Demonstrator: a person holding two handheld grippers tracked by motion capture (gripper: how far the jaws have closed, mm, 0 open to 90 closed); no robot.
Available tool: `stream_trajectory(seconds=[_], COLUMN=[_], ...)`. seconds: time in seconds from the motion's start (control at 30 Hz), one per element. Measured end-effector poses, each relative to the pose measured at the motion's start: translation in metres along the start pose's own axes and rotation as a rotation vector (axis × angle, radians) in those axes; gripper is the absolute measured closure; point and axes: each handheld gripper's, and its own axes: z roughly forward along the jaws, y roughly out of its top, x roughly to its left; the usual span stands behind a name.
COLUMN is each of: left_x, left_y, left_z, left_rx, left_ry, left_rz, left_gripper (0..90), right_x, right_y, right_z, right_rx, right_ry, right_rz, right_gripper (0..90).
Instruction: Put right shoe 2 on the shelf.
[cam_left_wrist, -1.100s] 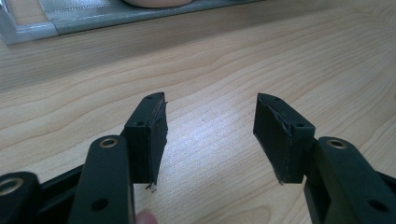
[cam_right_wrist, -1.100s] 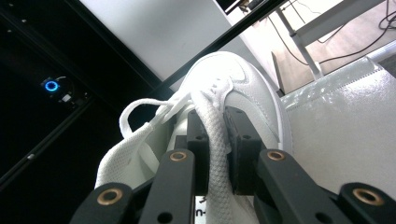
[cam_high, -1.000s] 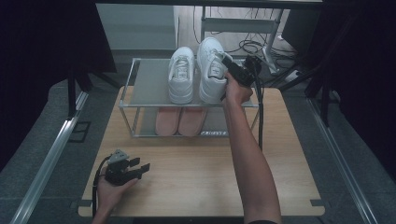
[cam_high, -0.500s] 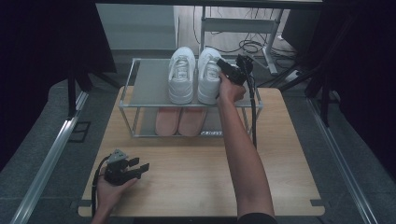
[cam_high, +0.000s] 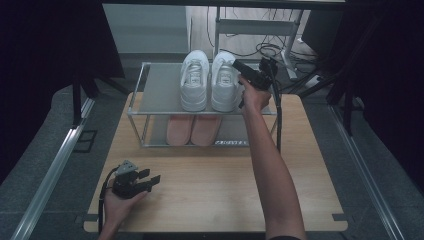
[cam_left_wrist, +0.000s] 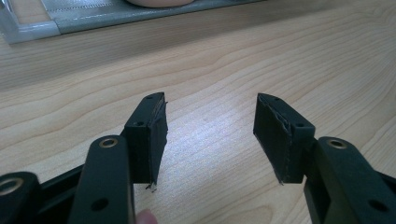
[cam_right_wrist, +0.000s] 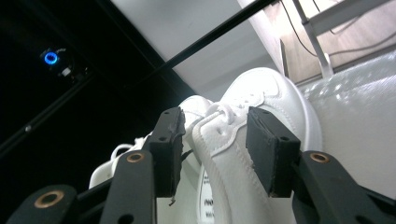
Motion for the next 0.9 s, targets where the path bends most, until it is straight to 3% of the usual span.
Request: stream_trajectory(seconds=[0.17,0.4,0.63,0.9], left_x=[0.000,-0.003,-0.003,-0.002], left_y=[0.000,0.001,0.000,0.000], left_z=[-0.001,0.000,0.002,0.000], left_rx=[-0.001,0.005,0.012,0.005], left_ry=[0.004,0.006,0.007,0.006], left_rz=[0.007,0.013,0.013,0.009], left_gripper=[45.0,45.1,45.1,45.1], right_x=[-0.010,-0.028,-0.039,-0.037], right_y=[0.001,-0.009,-0.022,-0.035], right_z=[-0.023,-0.043,-0.045,-0.037], right_rx=[0.036,0.099,0.143,0.193], right_ry=[0.010,0.020,0.027,0.029], right_rz=[-0.073,-0.098,-0.110,-0.137], right_gripper=[68.5,77.7,86.0,88.5])
